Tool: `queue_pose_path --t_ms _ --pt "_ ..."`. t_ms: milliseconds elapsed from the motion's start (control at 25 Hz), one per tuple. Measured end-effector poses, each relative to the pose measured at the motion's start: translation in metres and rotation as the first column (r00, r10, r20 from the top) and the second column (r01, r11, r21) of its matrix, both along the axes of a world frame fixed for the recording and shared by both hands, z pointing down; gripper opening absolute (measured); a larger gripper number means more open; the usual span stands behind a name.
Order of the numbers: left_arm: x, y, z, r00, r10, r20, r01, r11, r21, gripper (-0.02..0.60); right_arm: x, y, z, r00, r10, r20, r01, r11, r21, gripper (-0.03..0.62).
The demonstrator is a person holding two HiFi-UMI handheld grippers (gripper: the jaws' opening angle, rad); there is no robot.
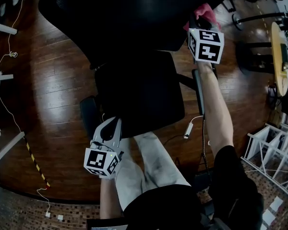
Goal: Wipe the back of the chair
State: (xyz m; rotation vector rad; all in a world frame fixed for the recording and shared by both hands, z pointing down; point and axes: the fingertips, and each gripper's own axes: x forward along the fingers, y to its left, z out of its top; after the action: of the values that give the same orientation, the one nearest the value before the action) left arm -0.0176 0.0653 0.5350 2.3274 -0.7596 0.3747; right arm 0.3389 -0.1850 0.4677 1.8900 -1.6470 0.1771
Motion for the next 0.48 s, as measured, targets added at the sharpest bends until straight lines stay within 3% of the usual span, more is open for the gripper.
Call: queue_pose_path --t_ms 280,480 --pt "-0.018 0.001 -0.001 0.999 -0.022 -0.024 0.022 1.000 -0.006 -0.006 -0.104 -0.027 -0.002 0.990 -0.143 0.003 0.143 0.990 0.016 0.051" --pt "-0.047 0.003 0.003 0.998 -0.054 -0.023 0.053 0.998 -0.015 -0.006 -0.190 -0.038 0.001 0.964 -0.265 -0.014 0.265 0.964 0.030 0.051"
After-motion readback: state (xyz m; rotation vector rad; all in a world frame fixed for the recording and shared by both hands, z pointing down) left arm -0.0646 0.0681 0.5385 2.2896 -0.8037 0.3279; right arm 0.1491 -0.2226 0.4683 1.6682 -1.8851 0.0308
